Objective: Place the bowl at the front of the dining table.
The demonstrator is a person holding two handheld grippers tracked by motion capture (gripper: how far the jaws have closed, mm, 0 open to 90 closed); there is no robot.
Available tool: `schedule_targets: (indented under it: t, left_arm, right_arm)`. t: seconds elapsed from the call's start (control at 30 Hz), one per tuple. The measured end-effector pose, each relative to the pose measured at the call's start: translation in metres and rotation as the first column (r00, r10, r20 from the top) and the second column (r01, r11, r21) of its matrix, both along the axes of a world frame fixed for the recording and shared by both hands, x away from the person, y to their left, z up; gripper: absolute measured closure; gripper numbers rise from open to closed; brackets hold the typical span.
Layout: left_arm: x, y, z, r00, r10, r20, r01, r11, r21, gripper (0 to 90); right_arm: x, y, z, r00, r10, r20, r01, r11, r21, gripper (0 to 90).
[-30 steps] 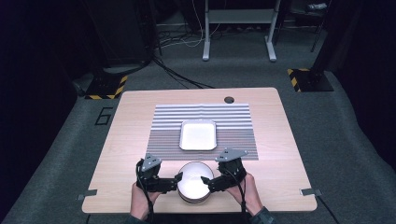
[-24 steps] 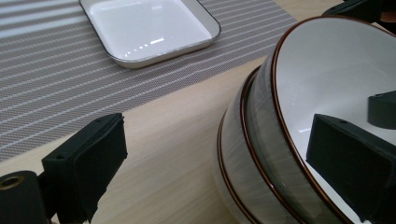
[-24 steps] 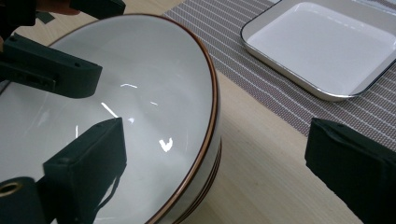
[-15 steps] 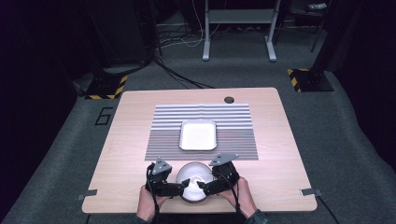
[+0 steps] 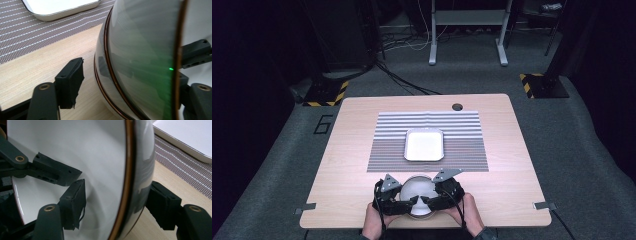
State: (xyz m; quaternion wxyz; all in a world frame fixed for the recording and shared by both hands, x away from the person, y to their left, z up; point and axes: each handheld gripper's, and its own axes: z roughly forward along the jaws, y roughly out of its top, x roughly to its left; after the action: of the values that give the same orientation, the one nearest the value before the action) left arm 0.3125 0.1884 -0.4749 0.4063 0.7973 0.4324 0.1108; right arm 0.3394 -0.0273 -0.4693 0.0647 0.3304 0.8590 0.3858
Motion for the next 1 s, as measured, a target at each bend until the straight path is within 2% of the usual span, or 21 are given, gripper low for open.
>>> schedule_targets:
  t: [0.13, 0.17, 0.27, 0.43, 0.5, 0.6, 0.73, 0.8, 0.9, 1.0]
  left_arm:
    - [-0.001, -0.001, 0.001, 0.9999, -0.012, 0.004, 0.012, 0.9999, -0.004, 37.2]
    - [-0.001, -0.001, 0.002, 0.9998, -0.018, 0.012, 0.018, 0.9998, 0.004, 40.3]
    - [-0.002, -0.003, 0.005, 0.9995, -0.004, 0.031, 0.004, 0.9997, 0.025, 43.0]
    - [-0.002, -0.005, 0.011, 0.9975, 0.005, 0.07, -0.009, 0.9984, 0.056, 51.0]
    - [-0.002, -0.006, 0.013, 0.9966, 0.007, 0.082, -0.013, 0.9973, 0.073, 55.4]
    - [-0.002, -0.006, 0.013, 0.9961, 0.012, 0.087, -0.018, 0.998, 0.061, 56.3]
    - [-0.003, -0.007, 0.014, 0.995, 0.017, 0.098, -0.024, 0.9968, 0.077, 56.7]
    - [-0.002, -0.007, 0.017, 0.9929, 0.03, 0.115, -0.04, 0.996, 0.08, 59.5]
    - [-0.004, -0.009, 0.021, 0.9886, 0.032, 0.147, -0.049, 0.992, 0.116, 63.5]
    - [-0.004, -0.011, 0.024, 0.9837, 0.043, 0.174, -0.065, 0.9903, 0.123, 67.0]
  right_arm:
    - [-0.001, 0.0, 0.002, 0.9998, -0.017, -0.012, 0.017, 1.0, -0.005, 37.2]
    - [0.0, -0.001, 0.003, 0.9997, -0.02, 0.013, 0.02, 1.0, -0.002, 41.2]
    - [0.0, 0.0, 0.005, 0.9993, -0.032, 0.02, 0.032, 0.999, -0.008, 45.2]
    - [-0.002, 0.001, 0.013, 0.9963, -0.042, 0.075, 0.045, 0.998, -0.033, 56.6]
    - [-0.001, 0.001, 0.014, 0.9966, -0.042, 0.07, 0.045, 0.998, -0.032, 57.7]
    - [-0.003, 0.0, 0.015, 0.9949, -0.053, 0.086, 0.056, 0.998, -0.031, 60.4]
    - [-0.004, 0.0, 0.017, 0.9914, -0.066, 0.113, 0.07, 0.997, -0.031, 64.9]
    - [-0.005, 0.001, 0.019, 0.9884, -0.072, 0.133, 0.078, 0.996, -0.038, 67.4]
    - [-0.005, 0.001, 0.022, 0.9852, -0.08, 0.151, 0.087, 0.995, -0.04, 71.9]
    - [-0.005, 0.0, 0.023, 0.9814, -0.087, 0.172, 0.094, 0.995, -0.037, 74.4]
